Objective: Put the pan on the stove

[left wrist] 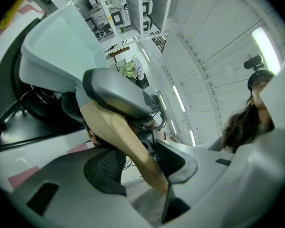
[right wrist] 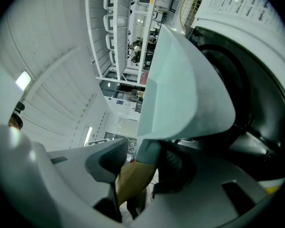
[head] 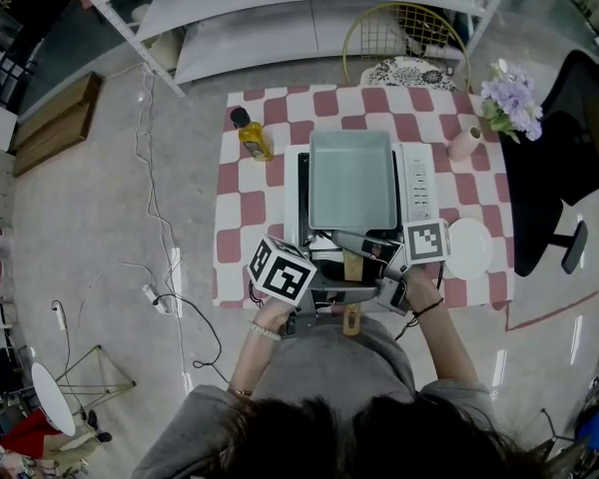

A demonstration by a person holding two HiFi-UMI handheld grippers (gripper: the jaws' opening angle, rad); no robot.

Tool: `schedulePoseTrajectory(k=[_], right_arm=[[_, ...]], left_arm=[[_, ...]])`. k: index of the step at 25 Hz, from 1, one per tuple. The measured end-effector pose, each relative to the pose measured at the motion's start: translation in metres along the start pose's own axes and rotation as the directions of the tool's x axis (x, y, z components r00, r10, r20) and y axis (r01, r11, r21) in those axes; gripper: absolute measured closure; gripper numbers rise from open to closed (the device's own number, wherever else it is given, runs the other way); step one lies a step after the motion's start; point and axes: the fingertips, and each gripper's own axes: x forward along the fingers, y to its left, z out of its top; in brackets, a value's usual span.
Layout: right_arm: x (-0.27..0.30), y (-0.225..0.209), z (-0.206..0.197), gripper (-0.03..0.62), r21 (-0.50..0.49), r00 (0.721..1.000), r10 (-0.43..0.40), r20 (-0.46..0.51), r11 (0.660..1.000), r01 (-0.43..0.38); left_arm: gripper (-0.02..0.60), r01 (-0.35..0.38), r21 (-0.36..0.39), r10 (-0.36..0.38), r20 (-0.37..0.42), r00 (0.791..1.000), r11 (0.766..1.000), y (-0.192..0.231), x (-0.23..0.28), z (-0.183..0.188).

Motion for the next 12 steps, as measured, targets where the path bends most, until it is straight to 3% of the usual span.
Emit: schedulePoseTrajectory(k=[12], right_arm=[[-0.0014, -0.0075, -0.0023, 0.407, 0.008, 1.000, -0.017, 0.001, 1.000, 0.017]], left_arm=[[0.382, 0.009, -0.009, -0.009, -0.007, 1.000, 1.000, 0.0033, 0.0010, -0.0030]])
